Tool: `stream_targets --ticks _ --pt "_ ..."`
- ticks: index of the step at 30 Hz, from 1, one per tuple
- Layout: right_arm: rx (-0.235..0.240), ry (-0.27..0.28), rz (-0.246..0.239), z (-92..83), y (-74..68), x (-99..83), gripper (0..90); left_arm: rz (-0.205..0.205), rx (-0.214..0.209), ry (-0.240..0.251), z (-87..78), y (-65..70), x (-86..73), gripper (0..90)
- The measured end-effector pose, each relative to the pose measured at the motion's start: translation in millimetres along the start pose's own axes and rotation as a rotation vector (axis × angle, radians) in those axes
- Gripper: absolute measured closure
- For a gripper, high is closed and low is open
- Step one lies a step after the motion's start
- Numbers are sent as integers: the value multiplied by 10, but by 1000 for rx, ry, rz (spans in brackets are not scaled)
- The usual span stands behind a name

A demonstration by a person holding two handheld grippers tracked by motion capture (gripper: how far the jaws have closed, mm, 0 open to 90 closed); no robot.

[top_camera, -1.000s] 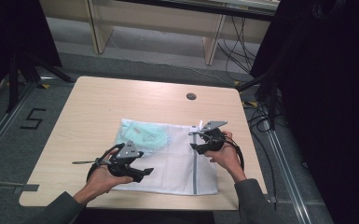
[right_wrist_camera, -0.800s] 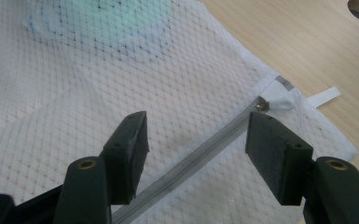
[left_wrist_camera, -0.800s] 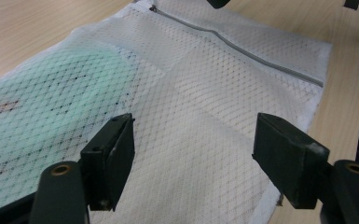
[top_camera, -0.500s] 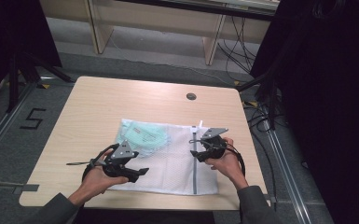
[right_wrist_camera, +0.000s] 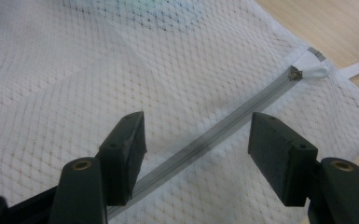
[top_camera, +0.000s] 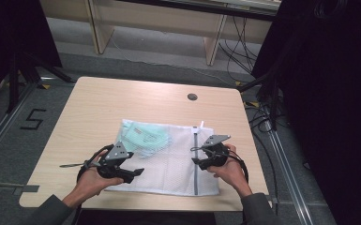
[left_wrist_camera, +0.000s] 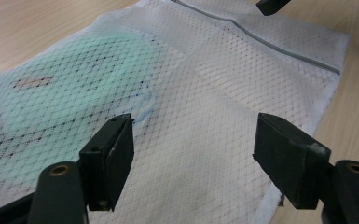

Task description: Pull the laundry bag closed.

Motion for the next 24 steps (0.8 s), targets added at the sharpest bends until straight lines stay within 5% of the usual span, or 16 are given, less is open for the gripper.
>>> stream_targets --ticks 6,7,9,17,24 --pt "14 -17 -17 -60 -18 -53 367 -6 15 8 -38 -2 -29 282" --pt "5 17 -11 -38 -34 -65 365 17 20 12 -52 -19 -33 282" --pt "11 -3 -14 -62 -57 -90 361 -16 26 23 -60 -8 -44 281" --pt "28 -7 -13 -155 -120 -193 340 -21 33 25 -146 -12 -94 274" --pt "43 -22 27 -240 -194 -304 321 -27 43 23 -213 -12 -142 270"
Point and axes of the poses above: each handheld gripper's, and its own axes: z roughly forward along the jaws, x roughly out of its top, y roughly to its right, the point moved 3 cm from there along z, roughly forward along the jaws, and after that the axes turned 11 degrees about -x, right-handed, at the moved point
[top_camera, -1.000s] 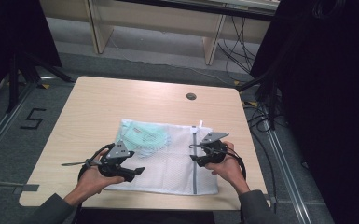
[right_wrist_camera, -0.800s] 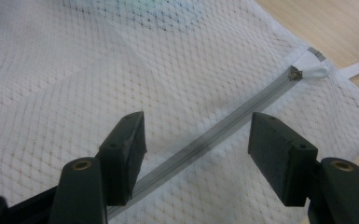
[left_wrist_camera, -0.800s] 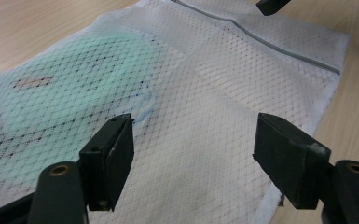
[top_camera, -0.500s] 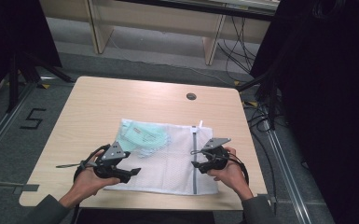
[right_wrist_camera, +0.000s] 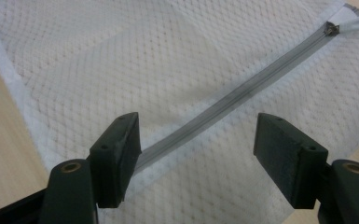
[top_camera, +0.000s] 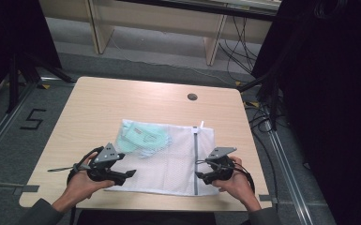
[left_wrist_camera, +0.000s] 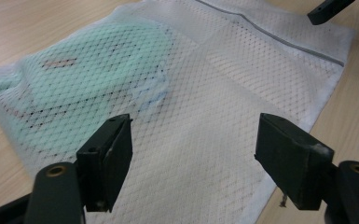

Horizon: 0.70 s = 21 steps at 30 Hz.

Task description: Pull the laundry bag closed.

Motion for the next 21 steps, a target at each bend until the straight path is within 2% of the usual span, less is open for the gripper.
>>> stream_targets --ticks 1,2,3,4,5,6,9,10,11,12,13,14,16,18,21 --pt "11 -31 -19 -41 13 -18 314 1 -2 -1 -3 -2 -6 269" --pt "-3 12 -7 -13 -2 -31 310 -4 -6 -5 -9 -4 -15 267" --pt "4 -19 -4 -42 -13 -53 308 -21 -7 0 -10 2 -22 267" --pt "8 -40 -7 -68 -15 -69 307 -10 -5 -13 -26 -10 -32 266" --pt "-2 -20 -6 -65 -12 -82 306 9 -2 -12 -32 -23 -36 265" --pt "-3 -10 1 -70 -13 -96 303 -16 10 -3 -36 -11 -44 265" --pt "1 -41 -13 -127 -9 -146 300 -9 4 -14 -70 -16 -63 263" --pt "-10 -7 -2 -109 -23 -166 298 -18 4 -11 -73 -9 -71 262" --pt "0 -30 -10 -137 -24 -182 295 -17 6 -7 -75 -8 -77 262" --pt "-5 -27 -9 -143 -31 -199 293 -21 6 -9 -81 -5 -82 261" --pt "-5 -19 12 -144 -59 -216 291 -21 13 -13 -91 -2 -86 261" --pt "-4 -39 8 -165 -66 -235 290 -6 10 -17 -99 -10 -89 261" --pt "-14 -32 -10 -167 -59 -261 288 -14 13 -14 -105 -6 -97 261" --pt "-14 -38 6 -178 -96 -289 286 -14 10 -20 -105 -5 -107 260" --pt "-15 -42 -14 -191 -83 -309 275 -22 18 -37 -91 7 -126 259"
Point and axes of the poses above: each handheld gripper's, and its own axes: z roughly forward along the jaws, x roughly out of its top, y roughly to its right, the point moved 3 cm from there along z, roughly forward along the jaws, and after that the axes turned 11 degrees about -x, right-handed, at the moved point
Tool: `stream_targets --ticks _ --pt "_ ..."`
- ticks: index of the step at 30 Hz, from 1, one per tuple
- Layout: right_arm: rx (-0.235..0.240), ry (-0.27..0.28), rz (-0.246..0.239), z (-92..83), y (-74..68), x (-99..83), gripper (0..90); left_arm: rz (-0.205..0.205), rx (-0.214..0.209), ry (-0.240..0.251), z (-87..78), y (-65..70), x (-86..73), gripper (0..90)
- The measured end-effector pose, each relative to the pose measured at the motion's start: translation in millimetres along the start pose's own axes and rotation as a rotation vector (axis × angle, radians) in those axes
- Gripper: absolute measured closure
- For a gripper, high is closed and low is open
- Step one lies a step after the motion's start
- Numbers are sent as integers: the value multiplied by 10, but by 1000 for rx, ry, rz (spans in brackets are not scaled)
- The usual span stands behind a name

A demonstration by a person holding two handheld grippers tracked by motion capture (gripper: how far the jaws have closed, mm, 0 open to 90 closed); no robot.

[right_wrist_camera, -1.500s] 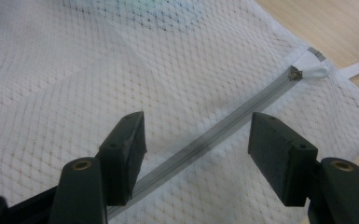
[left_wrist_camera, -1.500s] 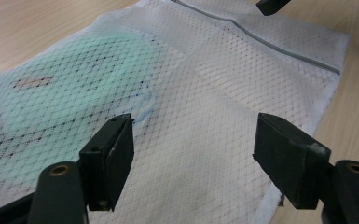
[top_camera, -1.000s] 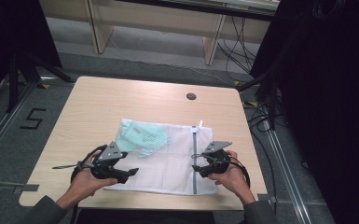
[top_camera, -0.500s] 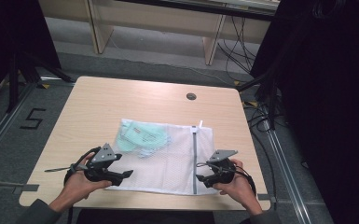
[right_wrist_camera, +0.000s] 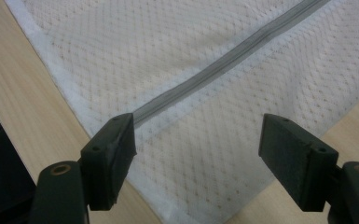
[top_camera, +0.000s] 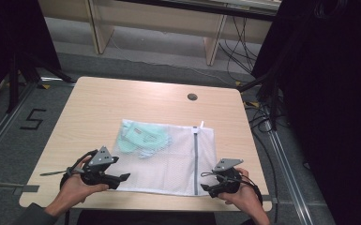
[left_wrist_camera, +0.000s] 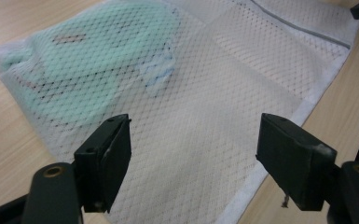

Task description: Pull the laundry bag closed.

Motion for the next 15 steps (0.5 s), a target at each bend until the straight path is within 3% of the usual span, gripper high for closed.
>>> stream_targets --ticks 2,4,9,13,15 --pt "13 -25 1 -32 -1 -14 273 2 1 0 -3 -12 1 259" --pt "1 9 17 -9 -16 -31 272 -14 7 11 -4 -17 -1 258" --pt "-3 -11 6 -20 -4 -56 265 7 3 -8 1 -25 -7 257" --pt "-4 -28 29 -28 -18 -66 263 -4 6 -1 -3 -34 -5 257" --pt "-10 -18 17 -22 -4 -70 262 -3 3 -3 -6 -44 -7 257"
Point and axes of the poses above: each handheld gripper's, and its own axes: z roughly forward along the jaws, x roughly out of its top, y roughly to its right, the point moved 3 cm from there along z, roughly forward along the jaws, and after that the axes turned 11 degrees about -x, right-handed, at the moved point
